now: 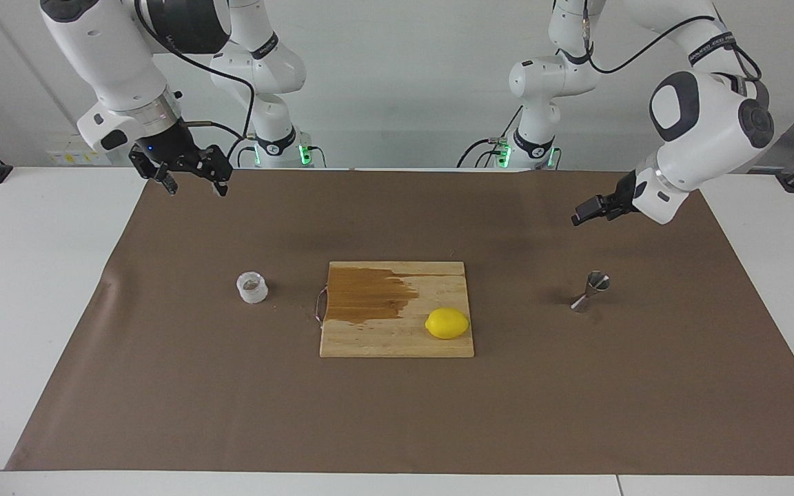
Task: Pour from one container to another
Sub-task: 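Reach the open left gripper toward the small metal cup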
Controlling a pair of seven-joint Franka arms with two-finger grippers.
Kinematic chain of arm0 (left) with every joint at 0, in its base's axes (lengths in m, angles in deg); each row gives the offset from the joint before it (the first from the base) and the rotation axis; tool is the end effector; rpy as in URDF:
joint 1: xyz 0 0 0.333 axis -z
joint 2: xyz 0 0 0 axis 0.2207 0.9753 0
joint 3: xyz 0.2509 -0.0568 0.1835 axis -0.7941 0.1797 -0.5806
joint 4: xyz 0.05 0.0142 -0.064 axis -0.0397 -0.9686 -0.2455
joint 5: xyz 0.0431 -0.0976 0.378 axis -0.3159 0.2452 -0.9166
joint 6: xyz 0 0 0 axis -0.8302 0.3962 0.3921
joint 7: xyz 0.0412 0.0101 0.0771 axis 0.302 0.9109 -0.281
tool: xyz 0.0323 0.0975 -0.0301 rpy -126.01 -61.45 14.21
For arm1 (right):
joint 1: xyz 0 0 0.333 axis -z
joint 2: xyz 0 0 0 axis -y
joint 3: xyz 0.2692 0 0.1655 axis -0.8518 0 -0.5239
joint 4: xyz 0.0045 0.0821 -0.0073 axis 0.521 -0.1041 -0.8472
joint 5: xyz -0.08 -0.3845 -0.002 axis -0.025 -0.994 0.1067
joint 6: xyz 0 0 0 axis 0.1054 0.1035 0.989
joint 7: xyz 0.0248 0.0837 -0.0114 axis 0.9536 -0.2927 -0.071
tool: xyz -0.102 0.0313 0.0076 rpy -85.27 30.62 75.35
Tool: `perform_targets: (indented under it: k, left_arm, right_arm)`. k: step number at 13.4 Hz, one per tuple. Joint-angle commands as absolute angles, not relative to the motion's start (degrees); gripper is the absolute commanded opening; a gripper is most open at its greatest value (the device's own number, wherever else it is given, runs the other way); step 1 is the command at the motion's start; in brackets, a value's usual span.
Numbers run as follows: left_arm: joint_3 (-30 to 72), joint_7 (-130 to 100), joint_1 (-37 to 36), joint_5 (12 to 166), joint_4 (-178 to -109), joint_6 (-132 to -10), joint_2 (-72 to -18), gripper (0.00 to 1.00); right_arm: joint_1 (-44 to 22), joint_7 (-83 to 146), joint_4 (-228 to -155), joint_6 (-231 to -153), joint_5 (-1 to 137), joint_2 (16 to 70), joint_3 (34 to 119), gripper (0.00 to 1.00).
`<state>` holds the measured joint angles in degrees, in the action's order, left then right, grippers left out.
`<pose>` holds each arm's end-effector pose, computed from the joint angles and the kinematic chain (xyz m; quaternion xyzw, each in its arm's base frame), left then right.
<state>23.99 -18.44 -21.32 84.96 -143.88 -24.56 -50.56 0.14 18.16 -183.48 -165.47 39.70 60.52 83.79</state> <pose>0.5348 -0.0173 0.4394 0.9407 0.2150 -0.2102 0.1570 0.5417 0.0051 0.6006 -0.9985 0.0442 0.0256 0.0183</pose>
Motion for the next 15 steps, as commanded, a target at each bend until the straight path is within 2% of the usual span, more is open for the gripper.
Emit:
perform_targets:
  k: [1, 6, 11, 15]
  left_arm:
    - [24.58, -21.52, -24.43, 90.5, -140.12, -17.69, -45.65, 1.0]
    - [24.67, -24.07, -28.57, 102.28, -127.21, -7.4, -33.08, 1.0]
    - [25.1, -24.16, -33.57, 104.75, -124.56, -3.79, -28.32, 1.0]
    - [24.93, -35.4, -34.64, 109.05, -124.9, -6.32, -28.14, 1.0]
  right_arm:
    - [1.23, 19.29, -185.05, -166.72, 41.16, 61.75, 83.15, 1.0]
    - [1.23, 19.29, -185.05, -166.81, 41.16, 61.75, 83.15, 1.0]
    - [1.23, 19.29, -185.05, -166.72, 41.16, 61.75, 83.23, 1.0]
    - [1.23, 19.29, -185.14, -166.72, 41.16, 61.75, 83.15, 1.0]
